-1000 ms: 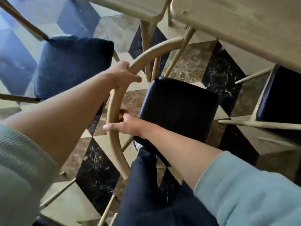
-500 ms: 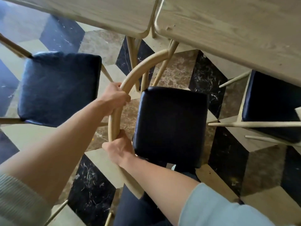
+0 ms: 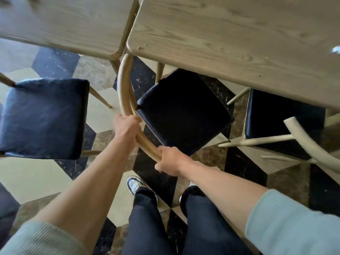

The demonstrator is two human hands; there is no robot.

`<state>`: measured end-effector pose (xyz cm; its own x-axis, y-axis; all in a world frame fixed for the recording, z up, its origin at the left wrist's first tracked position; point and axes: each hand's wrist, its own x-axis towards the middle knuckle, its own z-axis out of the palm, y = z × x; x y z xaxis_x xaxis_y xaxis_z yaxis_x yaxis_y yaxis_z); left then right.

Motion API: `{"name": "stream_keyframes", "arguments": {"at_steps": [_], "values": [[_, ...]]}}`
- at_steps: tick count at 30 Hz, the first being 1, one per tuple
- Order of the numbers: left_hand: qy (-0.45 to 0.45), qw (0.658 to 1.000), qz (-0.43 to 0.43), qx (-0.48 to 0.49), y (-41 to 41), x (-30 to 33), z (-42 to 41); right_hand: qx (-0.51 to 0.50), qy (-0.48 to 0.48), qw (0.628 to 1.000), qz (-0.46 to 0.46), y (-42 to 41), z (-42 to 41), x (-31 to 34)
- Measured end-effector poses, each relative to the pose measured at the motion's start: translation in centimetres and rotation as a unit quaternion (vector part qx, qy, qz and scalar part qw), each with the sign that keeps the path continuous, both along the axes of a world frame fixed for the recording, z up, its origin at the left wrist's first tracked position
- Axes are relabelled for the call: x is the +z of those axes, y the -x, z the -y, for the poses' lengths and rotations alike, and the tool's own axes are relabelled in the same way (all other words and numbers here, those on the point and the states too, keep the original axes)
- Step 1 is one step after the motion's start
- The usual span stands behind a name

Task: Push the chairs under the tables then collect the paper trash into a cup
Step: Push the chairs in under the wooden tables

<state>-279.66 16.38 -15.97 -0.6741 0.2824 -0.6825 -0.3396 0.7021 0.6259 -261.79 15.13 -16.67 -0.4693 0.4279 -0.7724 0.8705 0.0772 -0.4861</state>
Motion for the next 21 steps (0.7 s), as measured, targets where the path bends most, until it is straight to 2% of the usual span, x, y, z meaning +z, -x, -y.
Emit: {"name": "stream_keyframes", "arguments": {"at_steps": [5, 8, 14, 21], "values": [[-0.030, 0.993, 0.064, 0.096, -7.1, -0.4, -3.1, 0.077, -0.079, 0.993, 0.049, -7.1, -6.5, 0.5], [-0.042, 0.986, 0.075, 0.141, -11.7, -0.7, -5.7, 0.103, -0.107, 0.987, 0.057, -11.5, -10.3, 0.9], [-0.054, 0.968, 0.101, 0.225, -18.6, -1.1, -8.0, 0.158, -0.095, 0.980, 0.077, -17.5, -15.1, 1.6], [-0.057, 0.958, 0.126, 0.250, -21.4, -0.4, -8.8, 0.165, -0.119, 0.976, 0.083, -20.3, -16.5, 1.7]]}}
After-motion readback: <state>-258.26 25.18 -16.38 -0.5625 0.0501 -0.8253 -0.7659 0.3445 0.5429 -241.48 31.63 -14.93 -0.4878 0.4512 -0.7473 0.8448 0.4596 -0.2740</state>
